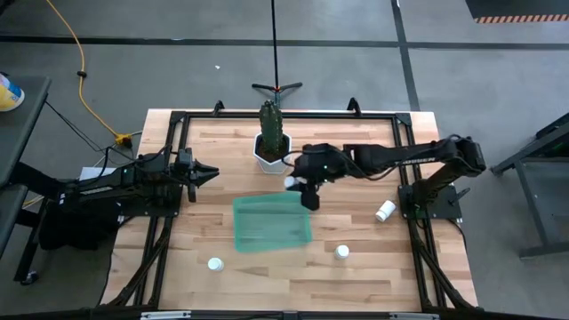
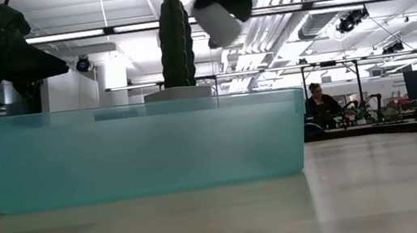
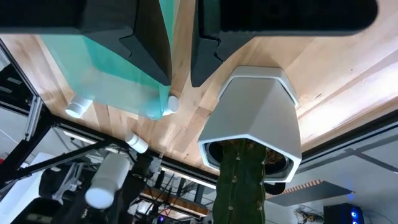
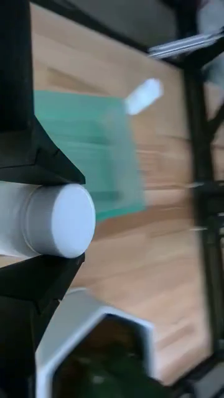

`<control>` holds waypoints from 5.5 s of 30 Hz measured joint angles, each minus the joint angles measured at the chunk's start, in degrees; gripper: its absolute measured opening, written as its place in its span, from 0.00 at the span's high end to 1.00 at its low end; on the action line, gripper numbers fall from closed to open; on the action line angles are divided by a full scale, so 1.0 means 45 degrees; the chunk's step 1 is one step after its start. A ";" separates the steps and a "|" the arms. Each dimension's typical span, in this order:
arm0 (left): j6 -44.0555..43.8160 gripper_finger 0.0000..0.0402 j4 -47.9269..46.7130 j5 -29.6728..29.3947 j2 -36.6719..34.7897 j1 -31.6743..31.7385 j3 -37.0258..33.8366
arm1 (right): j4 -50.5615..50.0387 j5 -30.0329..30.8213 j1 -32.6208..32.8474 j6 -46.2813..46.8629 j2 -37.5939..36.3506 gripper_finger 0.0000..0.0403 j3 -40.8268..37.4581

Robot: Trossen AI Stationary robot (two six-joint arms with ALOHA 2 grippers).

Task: Pick and place pill bottles into a basket
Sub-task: Put the white pill bottle into the green bin

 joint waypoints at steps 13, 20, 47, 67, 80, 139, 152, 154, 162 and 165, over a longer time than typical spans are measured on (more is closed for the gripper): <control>0.0000 0.76 0.0000 0.0010 -0.0001 0.0004 0.0000 | 0.5496 -0.1892 -0.0236 0.0770 0.2314 0.64 -0.0010; -0.0002 0.76 0.0000 0.0010 0.0000 0.0002 0.0000 | 0.7662 -0.1681 0.0102 0.1167 0.3383 0.64 -0.0010; -0.0442 0.76 0.0058 0.0019 0.0000 0.0000 0.0000 | 0.9355 -0.1268 0.1032 0.0301 0.6069 0.64 -0.0015; -0.0627 0.76 0.0034 0.0019 -0.0004 0.0005 0.0000 | 1.2728 -0.0978 0.0879 0.0534 0.7753 0.64 -0.0005; -0.0622 0.76 0.0023 0.0015 -0.0005 0.0001 0.0000 | 1.3770 -0.1005 0.0865 0.0204 0.8107 0.64 -0.0005; -0.0534 0.76 -0.0064 0.0107 -0.0001 0.0000 0.0000 | 0.6421 -0.1986 0.0874 -0.0894 1.0307 0.64 0.5275; -0.0534 0.76 -0.0063 0.0112 -0.0002 0.0003 0.0000 | 0.6387 -0.0743 0.0874 -0.0058 1.0297 0.34 0.5278; -0.0534 0.76 -0.0063 0.0112 -0.0001 0.0004 0.0000 | 0.6413 -0.0844 0.0881 -0.0025 1.0297 0.36 0.5280; -0.0534 0.76 -0.0063 0.0112 -0.0001 0.0000 0.0000 | 0.6523 -0.1059 0.0923 -0.0024 1.0297 0.45 0.5280; -0.0534 0.76 -0.0063 0.0112 0.0000 0.0005 0.0000 | 0.6523 -0.1252 0.0918 -0.0024 1.0297 0.48 0.5285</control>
